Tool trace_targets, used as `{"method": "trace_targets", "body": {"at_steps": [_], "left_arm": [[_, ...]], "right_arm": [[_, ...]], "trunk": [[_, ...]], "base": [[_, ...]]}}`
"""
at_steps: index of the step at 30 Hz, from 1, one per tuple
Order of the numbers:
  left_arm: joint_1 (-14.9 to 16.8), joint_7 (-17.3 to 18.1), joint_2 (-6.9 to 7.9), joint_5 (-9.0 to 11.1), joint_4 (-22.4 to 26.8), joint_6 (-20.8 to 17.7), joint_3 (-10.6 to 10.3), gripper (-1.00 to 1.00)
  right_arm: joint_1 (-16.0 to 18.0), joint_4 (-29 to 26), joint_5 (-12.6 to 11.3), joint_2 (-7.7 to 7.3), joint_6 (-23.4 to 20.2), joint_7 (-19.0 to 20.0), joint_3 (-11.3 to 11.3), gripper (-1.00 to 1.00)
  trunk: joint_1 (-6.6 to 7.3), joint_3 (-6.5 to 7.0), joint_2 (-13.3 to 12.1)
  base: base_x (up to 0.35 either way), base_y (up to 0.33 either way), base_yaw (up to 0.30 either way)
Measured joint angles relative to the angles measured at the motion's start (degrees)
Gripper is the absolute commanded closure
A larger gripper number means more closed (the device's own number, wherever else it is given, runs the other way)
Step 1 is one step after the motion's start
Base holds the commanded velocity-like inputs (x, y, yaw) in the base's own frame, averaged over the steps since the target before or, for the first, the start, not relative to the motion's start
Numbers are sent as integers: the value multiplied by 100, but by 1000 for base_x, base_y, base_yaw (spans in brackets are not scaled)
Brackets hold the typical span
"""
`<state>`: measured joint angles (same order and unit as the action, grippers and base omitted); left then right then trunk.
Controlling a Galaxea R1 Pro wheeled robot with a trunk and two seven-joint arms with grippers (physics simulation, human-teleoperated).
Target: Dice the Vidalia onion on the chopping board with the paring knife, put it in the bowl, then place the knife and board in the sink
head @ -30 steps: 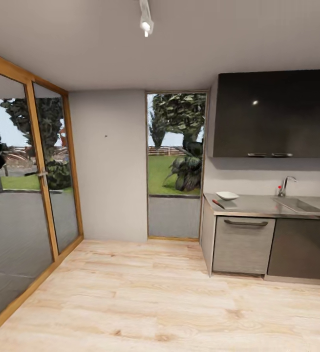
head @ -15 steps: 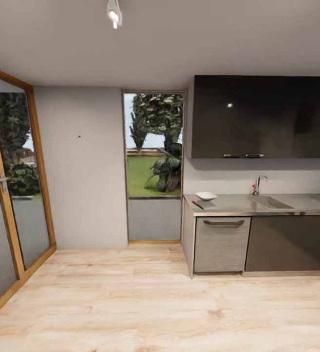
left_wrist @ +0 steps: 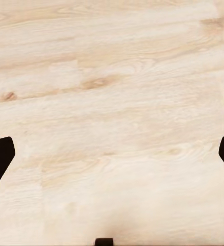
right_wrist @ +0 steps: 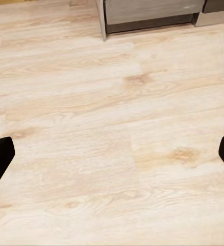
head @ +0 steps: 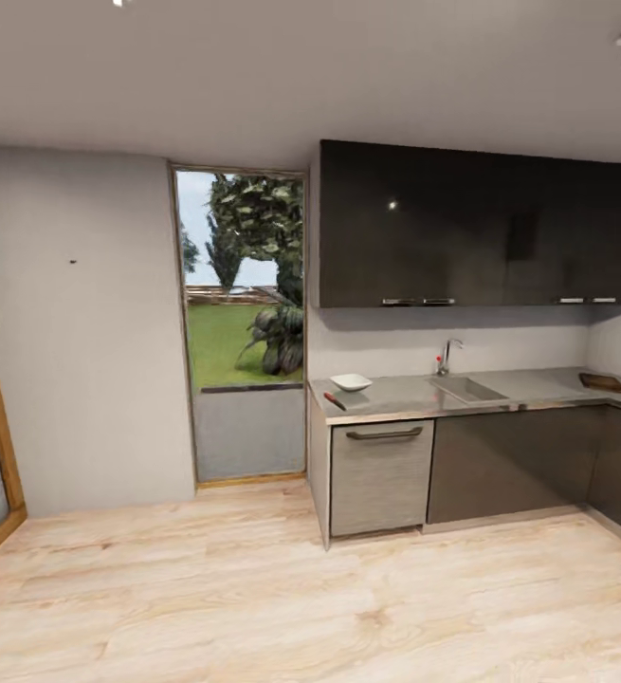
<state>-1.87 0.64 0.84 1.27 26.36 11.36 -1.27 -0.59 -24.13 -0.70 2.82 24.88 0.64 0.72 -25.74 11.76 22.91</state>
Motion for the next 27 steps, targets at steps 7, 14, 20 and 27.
{"method": "trace_targets", "body": {"at_steps": [7,14,20,27], "left_arm": [[0,0,0,0,0,1,-1,-100],[0,0,0,0,0,5,-1,-100],[0,0,0,0,0,8,-1,-100],[0,0,0,-5,0,8,-7,-100]], "right_arm": [[0,0,0,0,0,0,0,-100],[0,0,0,1,0,0,0,-100],[0,0,-2,0,0,0,0,-100],[0,0,-8,0,0,0,0,-100]], "trunk": [[0,0,0],[0,0,0],[0,0,0],[0,0,0]], "base": [[242,-224,-280],[238,-226,-280],[236,-227,-280],[236,-227,-280]]}}
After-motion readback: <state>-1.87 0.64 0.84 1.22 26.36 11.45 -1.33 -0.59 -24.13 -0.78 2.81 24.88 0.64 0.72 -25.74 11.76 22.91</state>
